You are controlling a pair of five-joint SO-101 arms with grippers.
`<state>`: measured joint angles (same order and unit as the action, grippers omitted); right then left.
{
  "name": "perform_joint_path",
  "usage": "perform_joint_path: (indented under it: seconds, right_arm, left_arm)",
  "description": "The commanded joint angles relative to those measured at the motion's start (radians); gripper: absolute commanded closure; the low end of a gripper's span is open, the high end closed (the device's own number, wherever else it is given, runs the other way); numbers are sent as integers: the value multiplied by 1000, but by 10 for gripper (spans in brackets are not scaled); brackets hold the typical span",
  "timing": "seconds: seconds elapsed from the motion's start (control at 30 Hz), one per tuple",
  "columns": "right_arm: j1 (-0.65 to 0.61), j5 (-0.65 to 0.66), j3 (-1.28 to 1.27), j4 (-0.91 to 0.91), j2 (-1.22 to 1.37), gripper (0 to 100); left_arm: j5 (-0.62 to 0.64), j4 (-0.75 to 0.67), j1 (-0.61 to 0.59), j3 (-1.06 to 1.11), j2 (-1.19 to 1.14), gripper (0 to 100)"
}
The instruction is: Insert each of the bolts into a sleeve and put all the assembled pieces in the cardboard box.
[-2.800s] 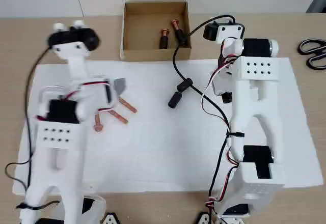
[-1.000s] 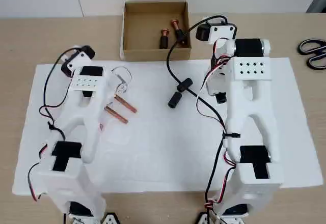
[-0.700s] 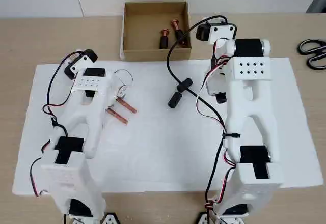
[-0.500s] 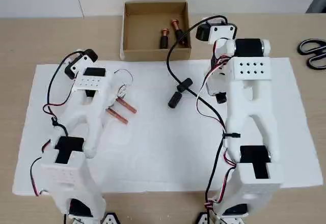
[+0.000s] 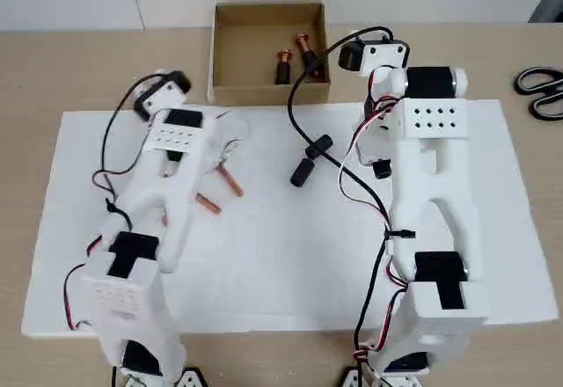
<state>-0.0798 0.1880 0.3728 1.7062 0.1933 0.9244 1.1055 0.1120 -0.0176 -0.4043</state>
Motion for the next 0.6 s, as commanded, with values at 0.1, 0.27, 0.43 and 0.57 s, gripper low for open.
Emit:
perform_joint_path:
  seconds: [0.1,0.27,0.43,0.57]
  right_arm:
    - [-5,-12,5,19,-65,995]
    - [-5,-6,8,19,-68,995]
    - [-4,-5,31,19,-166,995]
    - [-5,-3,28,19,-381,995]
  left_arm:
    - [-143,157,66,-223,68,990]
    - [-269,282,43,-315,160,990]
    - [-358,351,20,-325,272,991]
    - [-437,388,28,-323,379,994]
